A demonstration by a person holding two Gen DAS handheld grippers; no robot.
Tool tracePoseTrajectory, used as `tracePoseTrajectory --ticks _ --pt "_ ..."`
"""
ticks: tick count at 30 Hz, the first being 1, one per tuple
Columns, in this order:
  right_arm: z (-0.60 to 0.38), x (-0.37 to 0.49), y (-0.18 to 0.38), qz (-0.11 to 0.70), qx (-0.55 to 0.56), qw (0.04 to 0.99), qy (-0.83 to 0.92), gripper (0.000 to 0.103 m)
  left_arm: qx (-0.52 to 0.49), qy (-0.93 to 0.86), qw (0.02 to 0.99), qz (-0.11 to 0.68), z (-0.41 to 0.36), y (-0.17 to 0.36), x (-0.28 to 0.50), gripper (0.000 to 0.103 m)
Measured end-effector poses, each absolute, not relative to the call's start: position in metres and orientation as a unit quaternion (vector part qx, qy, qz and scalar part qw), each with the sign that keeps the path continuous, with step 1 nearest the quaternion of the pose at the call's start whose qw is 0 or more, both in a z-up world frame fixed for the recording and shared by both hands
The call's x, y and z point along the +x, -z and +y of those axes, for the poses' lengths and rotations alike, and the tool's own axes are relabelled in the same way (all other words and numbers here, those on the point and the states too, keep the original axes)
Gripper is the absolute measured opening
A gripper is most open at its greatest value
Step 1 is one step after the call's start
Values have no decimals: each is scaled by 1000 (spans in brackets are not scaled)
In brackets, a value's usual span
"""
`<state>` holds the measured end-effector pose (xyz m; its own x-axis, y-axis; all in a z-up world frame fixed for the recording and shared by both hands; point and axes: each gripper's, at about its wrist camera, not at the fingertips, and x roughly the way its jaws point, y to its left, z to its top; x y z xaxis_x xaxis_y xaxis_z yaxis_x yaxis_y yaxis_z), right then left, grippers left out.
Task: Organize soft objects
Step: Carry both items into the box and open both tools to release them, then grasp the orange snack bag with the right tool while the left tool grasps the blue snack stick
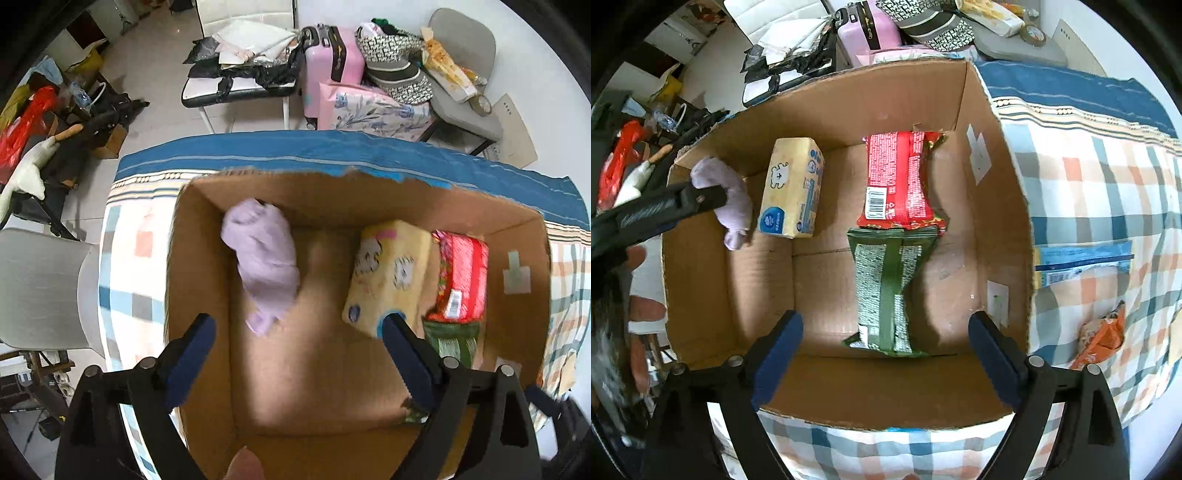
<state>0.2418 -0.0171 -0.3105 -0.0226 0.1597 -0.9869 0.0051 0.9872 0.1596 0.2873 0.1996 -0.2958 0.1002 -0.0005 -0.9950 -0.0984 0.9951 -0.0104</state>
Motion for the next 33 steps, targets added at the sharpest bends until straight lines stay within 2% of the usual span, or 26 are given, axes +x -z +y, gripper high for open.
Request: tracePoseTrajectory --ticks 5,18,26,33 --pt "-18 231 293 697 22 715 -51 98 -51 -33 754 654 197 275 252 93" --pt "-5 207 244 655 -6 752 -75 98 -43 -66 792 605 182 221 174 93" --pt "-33 183 216 636 34 765 -92 98 -39 -71 812 578 152 189 151 93" --pt "-123 169 211 630 126 765 -48 98 53 -30 832 551 67 167 167 93"
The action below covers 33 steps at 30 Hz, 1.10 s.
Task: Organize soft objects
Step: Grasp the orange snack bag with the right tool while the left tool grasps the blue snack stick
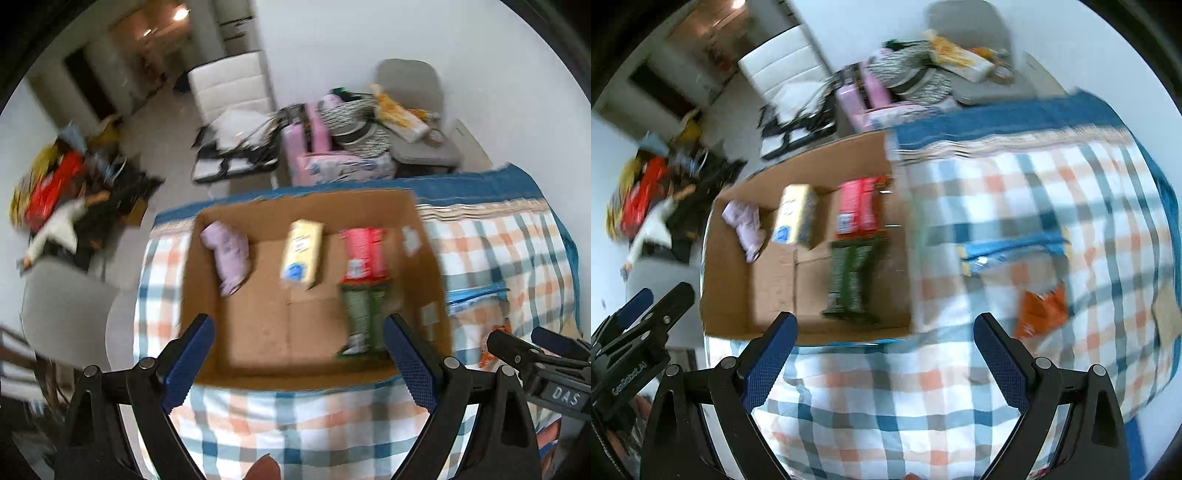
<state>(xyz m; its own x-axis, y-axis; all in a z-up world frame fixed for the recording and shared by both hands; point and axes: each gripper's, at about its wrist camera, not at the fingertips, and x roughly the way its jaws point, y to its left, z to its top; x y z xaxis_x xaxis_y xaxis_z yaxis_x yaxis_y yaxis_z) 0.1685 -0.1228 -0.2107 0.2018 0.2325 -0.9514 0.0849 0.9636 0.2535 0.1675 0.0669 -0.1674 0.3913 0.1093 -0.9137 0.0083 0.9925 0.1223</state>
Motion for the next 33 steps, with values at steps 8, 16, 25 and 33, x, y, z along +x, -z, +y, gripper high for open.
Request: tracePoseTrajectory --ticks 8,16,25,33 --pt "-259 152 268 643 256 719 64 98 170 74 807 561 -74 203 219 93" --pt "-327 139 351 647 380 653 103 97 282 159 716 619 -190 303 260 93" --pt "-336 143 413 647 454 602 112 70 298 226 620 690 -240 393 275 90" --pt "-329 155 434 662 455 584 111 67 319 242 575 714 -263 440 267 72"
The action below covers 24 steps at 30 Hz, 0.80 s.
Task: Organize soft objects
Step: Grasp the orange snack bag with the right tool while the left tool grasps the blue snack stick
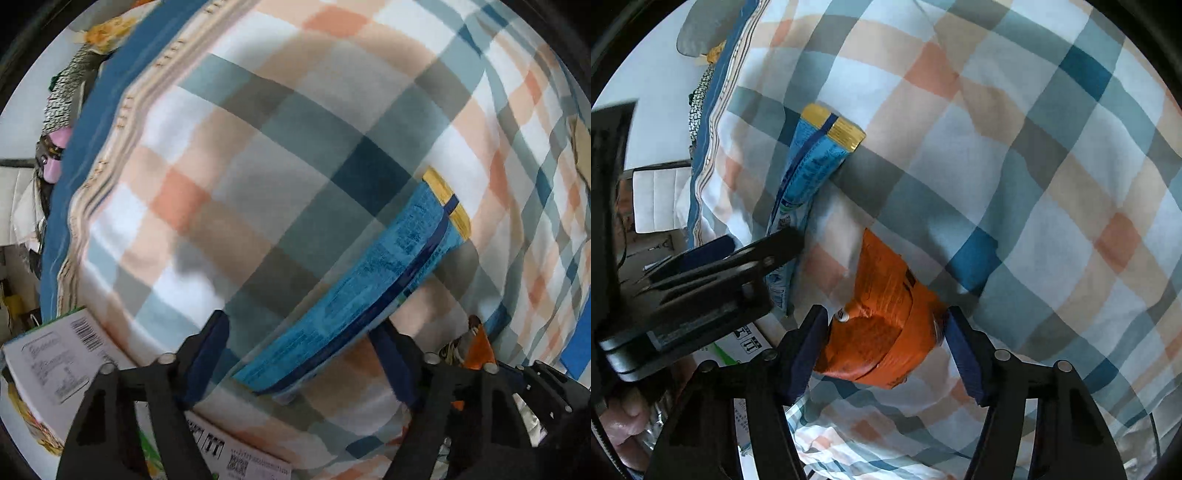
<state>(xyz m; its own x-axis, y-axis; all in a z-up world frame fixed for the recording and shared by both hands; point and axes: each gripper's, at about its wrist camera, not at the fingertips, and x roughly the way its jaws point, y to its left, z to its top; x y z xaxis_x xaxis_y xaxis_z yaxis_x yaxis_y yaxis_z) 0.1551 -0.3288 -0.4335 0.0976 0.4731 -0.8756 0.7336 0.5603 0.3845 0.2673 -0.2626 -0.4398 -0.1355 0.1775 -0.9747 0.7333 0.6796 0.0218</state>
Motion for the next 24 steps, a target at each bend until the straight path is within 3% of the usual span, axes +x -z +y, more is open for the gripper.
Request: tracePoseTrajectory --ticks 6,11,24 --pt "-323 167 438 676 439 580 116 65 308 245 575 717 -268 447 264 59" --pt "-321 170 438 687 424 578 118 62 314 250 583 707 -275 438 269 37" --pt "-311 173 432 691 411 580 129 52 282 235 611 702 -274 420 262 18"
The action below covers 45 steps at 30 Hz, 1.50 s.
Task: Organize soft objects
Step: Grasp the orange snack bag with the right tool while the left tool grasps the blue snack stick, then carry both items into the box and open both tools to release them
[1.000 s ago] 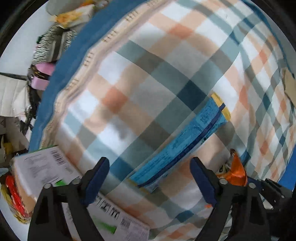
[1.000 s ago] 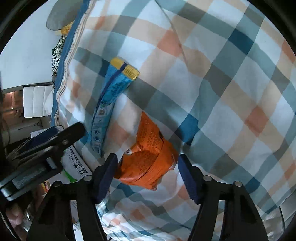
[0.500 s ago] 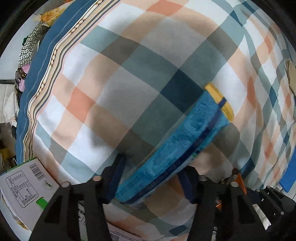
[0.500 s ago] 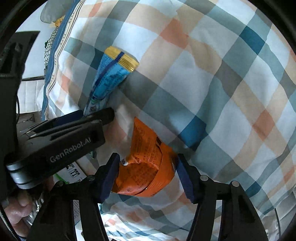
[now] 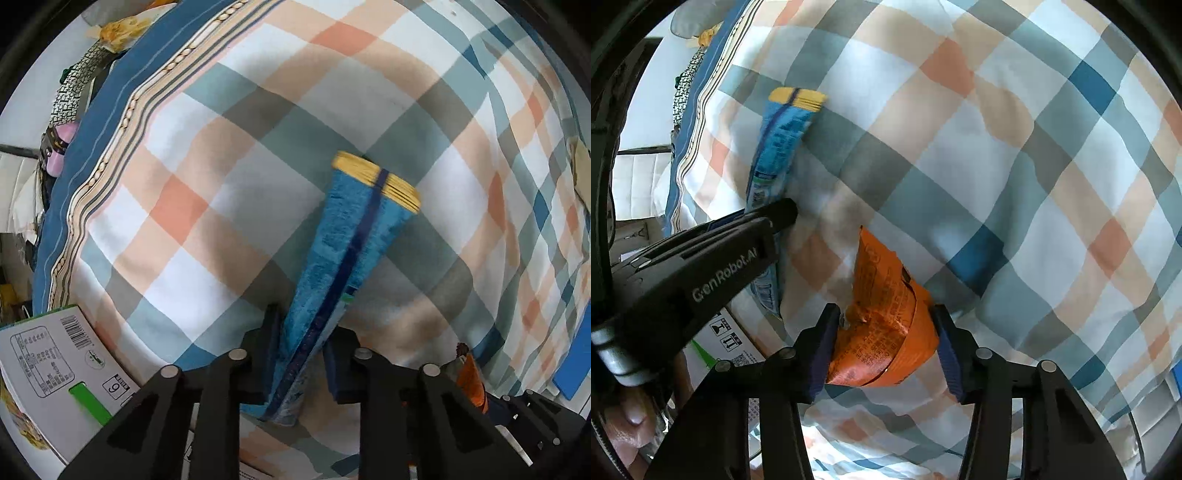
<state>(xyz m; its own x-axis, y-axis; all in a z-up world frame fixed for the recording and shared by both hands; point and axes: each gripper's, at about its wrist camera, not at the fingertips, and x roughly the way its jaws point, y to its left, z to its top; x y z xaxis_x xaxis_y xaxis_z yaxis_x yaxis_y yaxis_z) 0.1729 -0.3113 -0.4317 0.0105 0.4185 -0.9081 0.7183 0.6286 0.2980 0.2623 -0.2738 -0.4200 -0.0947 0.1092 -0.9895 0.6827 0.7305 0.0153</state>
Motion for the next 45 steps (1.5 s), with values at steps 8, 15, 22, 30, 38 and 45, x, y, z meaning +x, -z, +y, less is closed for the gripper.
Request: tracePoseTrajectory --ticks 8,15,22,30,38,45 --pt "-311 169 422 690 404 586 131 50 262 225 625 700 -250 400 270 16" --pt "-311 165 405 682 401 598 128 48 249 220 645 688 -232 391 279 15" --pt "-315 160 392 676 395 609 126 47 221 222 664 680 -211 360 284 14" --pt "-324 153 357 664 374 638 114 46 162 232 705 650 -186 303 276 14" --pt "-314 157 308 649 342 674 90 45 79 234 747 617 -148 234 259 14" --pt "-277 166 256 635 303 710 44 45 9 208 782 588 -86 183 240 14"
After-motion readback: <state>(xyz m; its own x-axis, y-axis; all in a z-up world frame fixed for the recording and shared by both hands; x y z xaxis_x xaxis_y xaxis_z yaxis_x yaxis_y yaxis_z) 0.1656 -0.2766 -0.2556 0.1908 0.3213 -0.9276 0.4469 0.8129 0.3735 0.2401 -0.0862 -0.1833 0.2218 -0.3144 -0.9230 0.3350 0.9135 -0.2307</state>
